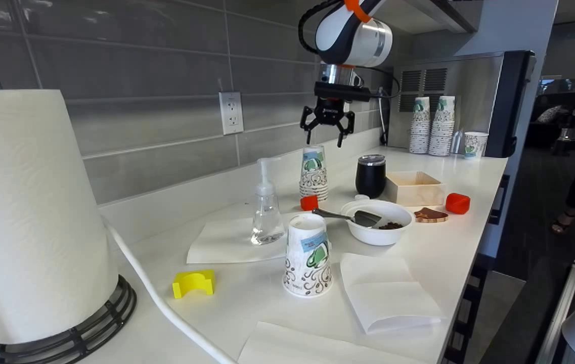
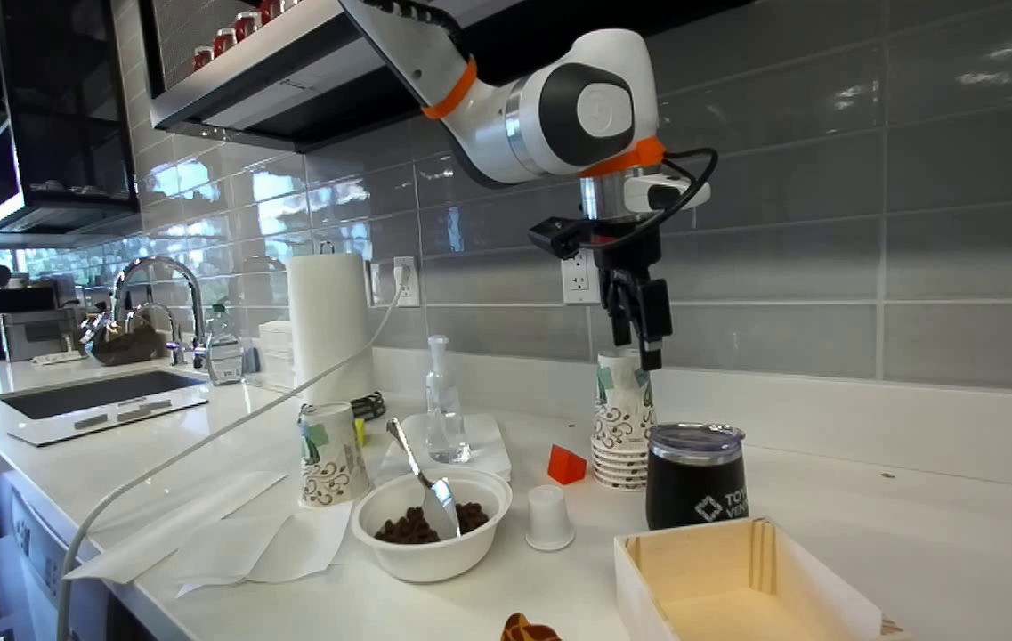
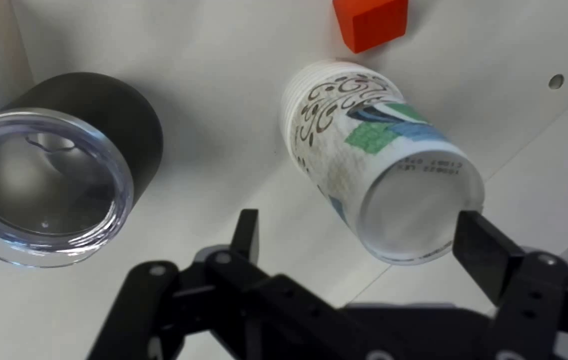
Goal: Move two cups from the right pile to the left pile
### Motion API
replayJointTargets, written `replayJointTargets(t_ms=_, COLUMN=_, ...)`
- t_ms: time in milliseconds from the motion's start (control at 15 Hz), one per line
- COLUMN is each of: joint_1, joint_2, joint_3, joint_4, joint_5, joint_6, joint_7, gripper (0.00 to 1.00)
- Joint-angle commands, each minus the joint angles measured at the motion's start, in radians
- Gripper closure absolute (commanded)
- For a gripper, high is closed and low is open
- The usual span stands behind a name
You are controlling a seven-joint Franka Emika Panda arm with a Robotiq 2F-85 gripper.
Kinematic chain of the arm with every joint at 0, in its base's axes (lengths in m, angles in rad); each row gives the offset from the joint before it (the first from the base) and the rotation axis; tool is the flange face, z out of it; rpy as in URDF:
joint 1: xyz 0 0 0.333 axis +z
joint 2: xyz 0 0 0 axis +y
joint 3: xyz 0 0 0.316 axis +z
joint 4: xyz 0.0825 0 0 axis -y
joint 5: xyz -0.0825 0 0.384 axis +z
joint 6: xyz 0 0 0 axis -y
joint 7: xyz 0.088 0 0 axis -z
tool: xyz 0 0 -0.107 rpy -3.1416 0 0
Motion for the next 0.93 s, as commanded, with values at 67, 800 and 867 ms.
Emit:
replayJointTargets(t_ms=67, joint_1=0.003, joint_2=0.023, joint_3=-0.011, joint_4=0.021, joint_5=-0.005, joint_6=0.003, joint_7=0.020, gripper=0.25)
replayJointTargets(t_ms=800, joint_1=0.002, joint_2=0.008, joint_3=-0.011, joint_4=0.015, joint_5=0.008, joint_6=0.009, joint_7=0.005, gripper=1.00)
replayJointTargets(t_ms=867, joint_1=0.001, joint_2=0.006, joint_3=-0.011, joint_4=0.013, joint_5=0.009, joint_6=0.009, joint_7=0.005, gripper=1.00)
